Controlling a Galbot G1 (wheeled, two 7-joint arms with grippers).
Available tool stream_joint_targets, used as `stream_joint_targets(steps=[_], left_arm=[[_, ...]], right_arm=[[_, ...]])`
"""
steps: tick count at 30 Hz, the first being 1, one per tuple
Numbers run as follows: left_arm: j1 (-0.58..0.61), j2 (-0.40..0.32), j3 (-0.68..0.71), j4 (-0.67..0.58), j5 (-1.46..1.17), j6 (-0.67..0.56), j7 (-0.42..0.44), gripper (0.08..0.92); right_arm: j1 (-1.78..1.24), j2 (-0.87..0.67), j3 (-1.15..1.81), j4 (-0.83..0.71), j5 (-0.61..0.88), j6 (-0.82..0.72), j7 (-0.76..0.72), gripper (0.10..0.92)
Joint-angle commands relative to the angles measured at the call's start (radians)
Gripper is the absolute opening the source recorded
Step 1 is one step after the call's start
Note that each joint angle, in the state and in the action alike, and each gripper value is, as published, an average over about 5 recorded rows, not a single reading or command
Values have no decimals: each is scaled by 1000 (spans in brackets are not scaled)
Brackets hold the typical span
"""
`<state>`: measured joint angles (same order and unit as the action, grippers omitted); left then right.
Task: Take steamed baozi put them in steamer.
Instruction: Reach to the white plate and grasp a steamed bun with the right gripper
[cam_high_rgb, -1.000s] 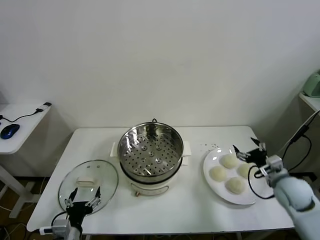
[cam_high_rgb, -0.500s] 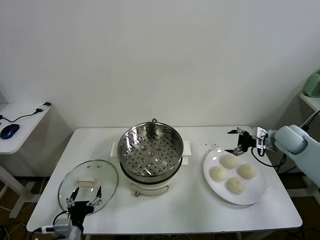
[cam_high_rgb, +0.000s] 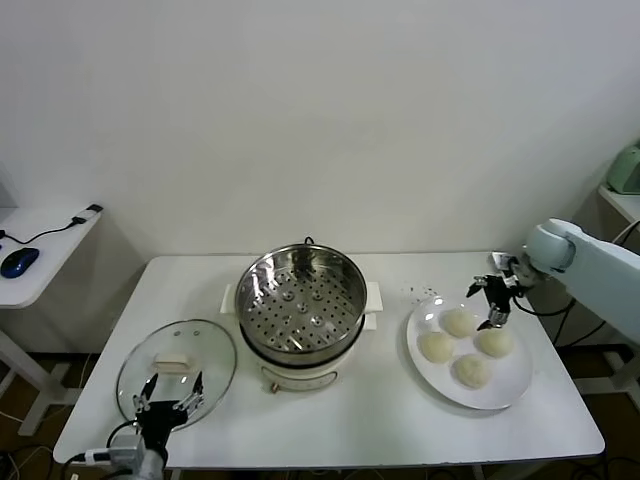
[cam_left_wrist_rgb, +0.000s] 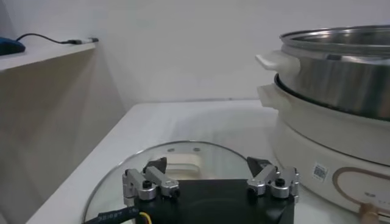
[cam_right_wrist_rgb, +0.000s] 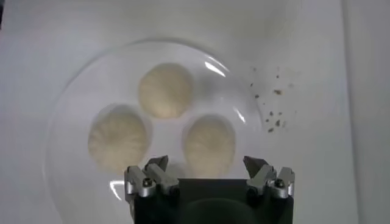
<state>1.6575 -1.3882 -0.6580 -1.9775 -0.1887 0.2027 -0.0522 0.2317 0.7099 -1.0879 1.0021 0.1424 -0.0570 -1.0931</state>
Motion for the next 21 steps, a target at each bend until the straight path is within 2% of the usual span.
stream_joint_targets(steps=[1,12,21], left_arm=[[0,-2,1,3,0,-2,0,823],[8,-1,1,12,1,-12,1,823],[6,-4,1,12,2,-11,1,823]], right_arm=[[78,131,-145,-135,-28,-10,-39,823],[-51,154,-31,-160,-45,-50,-5,823],[-102,204,48,-246,-92,-45,23,823]])
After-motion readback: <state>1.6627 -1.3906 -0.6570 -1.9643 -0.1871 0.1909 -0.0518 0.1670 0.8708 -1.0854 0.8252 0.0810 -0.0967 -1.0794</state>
